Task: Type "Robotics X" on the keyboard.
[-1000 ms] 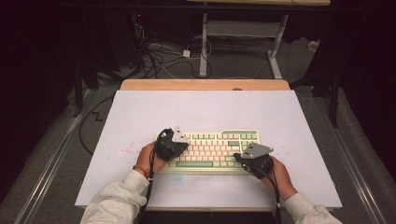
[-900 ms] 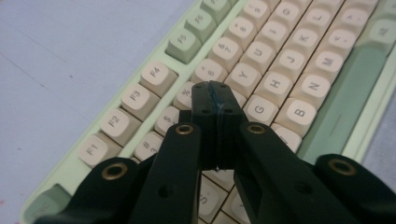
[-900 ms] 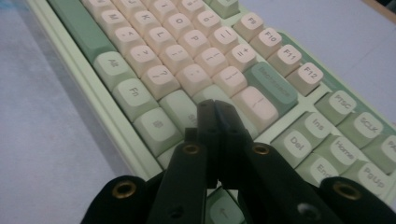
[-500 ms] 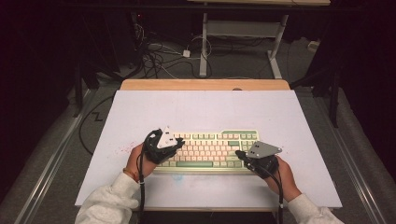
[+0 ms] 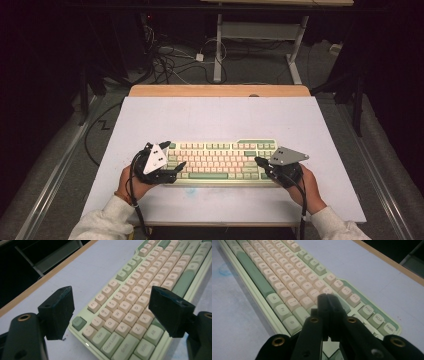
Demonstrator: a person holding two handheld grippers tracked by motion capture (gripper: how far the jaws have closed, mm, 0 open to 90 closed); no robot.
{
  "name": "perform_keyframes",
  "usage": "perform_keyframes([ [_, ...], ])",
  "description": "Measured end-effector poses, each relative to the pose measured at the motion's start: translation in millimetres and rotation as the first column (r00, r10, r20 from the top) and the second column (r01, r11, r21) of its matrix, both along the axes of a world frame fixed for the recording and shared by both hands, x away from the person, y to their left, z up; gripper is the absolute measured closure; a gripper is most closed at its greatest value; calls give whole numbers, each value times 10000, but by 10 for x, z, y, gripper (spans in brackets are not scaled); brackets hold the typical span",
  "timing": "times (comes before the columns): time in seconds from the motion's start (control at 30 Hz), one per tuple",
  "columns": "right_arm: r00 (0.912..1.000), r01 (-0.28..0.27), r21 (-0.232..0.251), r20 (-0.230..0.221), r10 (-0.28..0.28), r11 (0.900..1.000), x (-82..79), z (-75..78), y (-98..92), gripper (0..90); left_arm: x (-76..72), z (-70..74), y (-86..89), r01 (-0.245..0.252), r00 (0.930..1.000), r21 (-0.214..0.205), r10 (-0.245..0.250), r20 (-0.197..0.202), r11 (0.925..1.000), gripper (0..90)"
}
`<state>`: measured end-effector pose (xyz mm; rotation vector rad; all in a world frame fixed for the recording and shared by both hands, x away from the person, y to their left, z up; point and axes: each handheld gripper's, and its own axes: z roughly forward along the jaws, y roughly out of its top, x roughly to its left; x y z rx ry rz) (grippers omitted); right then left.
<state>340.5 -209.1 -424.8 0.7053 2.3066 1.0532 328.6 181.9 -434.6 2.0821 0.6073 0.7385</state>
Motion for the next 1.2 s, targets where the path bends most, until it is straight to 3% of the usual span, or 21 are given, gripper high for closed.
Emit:
perform_keyframes([
  [0.17, 10000, -11, -17, -28, 11, 10000, 26, 10, 10, 900, -104, -62, 138, -227, 9997, -186, 227, 0, 9996, 198],
  [0.3, 9999, 9, 49, -122, -8, 10000, 69, 11, 19, 900, -179, -135, 256, -495, 9986, -477, 484, -233, 9976, 182],
  [0.37, 9999, -12, 14, -133, 12, 10000, 91, 15, 43, 900, -239, -190, 312, -574, 9982, -242, 570, -193, 9981, 182],
  [0.5, 9997, -166, -59, -186, 165, 9998, 134, 9, 113, 900, -289, -246, 385, -833, 9957, -490, 812, -442, 9953, 169],
  [0.73, 9990, -394, -219, -227, 389, 9990, 188, -15, 245, 900, -334, -293, 381, -814, 9952, -309, 796, -565, 9962, 157],
  [0.8, 9988, -437, -231, -244, 431, 9988, 203, -14, 279, 900, -341, -309, 371, -803, 9941, -254, 782, -757, 9964, 157],
  [1.1, 9948, -1002, -495, -252, 991, 9937, 281, -42, 531, 900, -346, -315, 379, -767, 9951, -245, 750, -648, 9968, 157],
  [1.2, 9932, -1122, -595, -370, 1101, 9919, 311, -64, 612, 900, -360, -328, 370, -769, 9939, -188, 751, -811, 9969, 157],
])
